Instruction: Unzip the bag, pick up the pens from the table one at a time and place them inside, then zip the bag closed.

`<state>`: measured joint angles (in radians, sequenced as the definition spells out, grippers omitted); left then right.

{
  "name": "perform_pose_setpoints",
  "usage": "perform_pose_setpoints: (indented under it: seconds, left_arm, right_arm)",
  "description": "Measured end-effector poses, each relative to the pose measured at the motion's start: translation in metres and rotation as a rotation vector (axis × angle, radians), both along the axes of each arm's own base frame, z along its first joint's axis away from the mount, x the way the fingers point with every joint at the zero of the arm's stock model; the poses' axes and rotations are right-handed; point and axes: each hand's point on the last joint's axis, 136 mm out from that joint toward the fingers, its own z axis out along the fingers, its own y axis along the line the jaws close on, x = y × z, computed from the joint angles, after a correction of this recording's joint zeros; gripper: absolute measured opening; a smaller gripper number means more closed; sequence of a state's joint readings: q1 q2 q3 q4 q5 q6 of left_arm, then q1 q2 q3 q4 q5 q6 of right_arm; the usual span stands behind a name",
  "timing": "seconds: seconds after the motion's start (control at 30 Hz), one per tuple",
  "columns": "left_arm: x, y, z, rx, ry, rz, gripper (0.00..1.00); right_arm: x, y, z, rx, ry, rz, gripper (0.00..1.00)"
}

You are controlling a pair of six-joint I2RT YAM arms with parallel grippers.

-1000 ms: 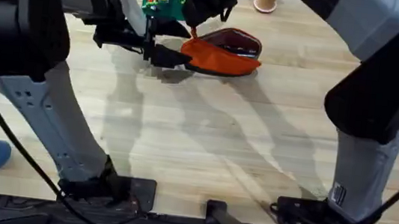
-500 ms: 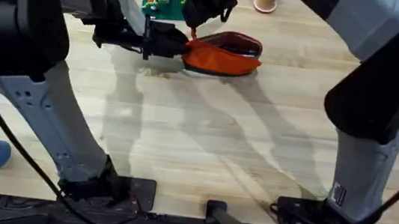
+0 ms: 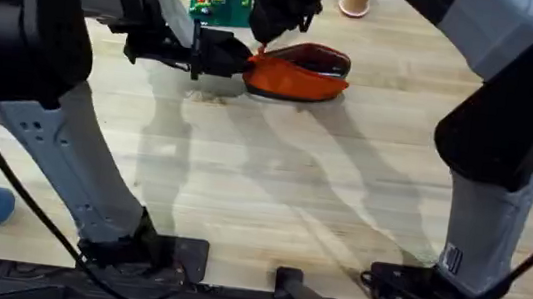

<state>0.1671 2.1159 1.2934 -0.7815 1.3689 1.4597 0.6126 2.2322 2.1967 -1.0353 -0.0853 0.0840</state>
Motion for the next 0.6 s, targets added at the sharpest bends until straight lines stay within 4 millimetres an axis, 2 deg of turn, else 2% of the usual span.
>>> perform_pose_setpoints:
  seconds: [0.23, 0.6]
  left_arm:
    - [0.000, 0.000, 0.000, 0.000, 0.001, 0.000, 0.044]
    - [0.000, 0.000, 0.000, -0.002, 0.008, 0.001, 0.043]
  right_arm:
    - [0.002, -0.033, -0.008, -0.057, 0.067, -0.123, 0.030]
    - [0.019, -0.095, -0.013, -0.137, 0.099, -0.266, 0.032]
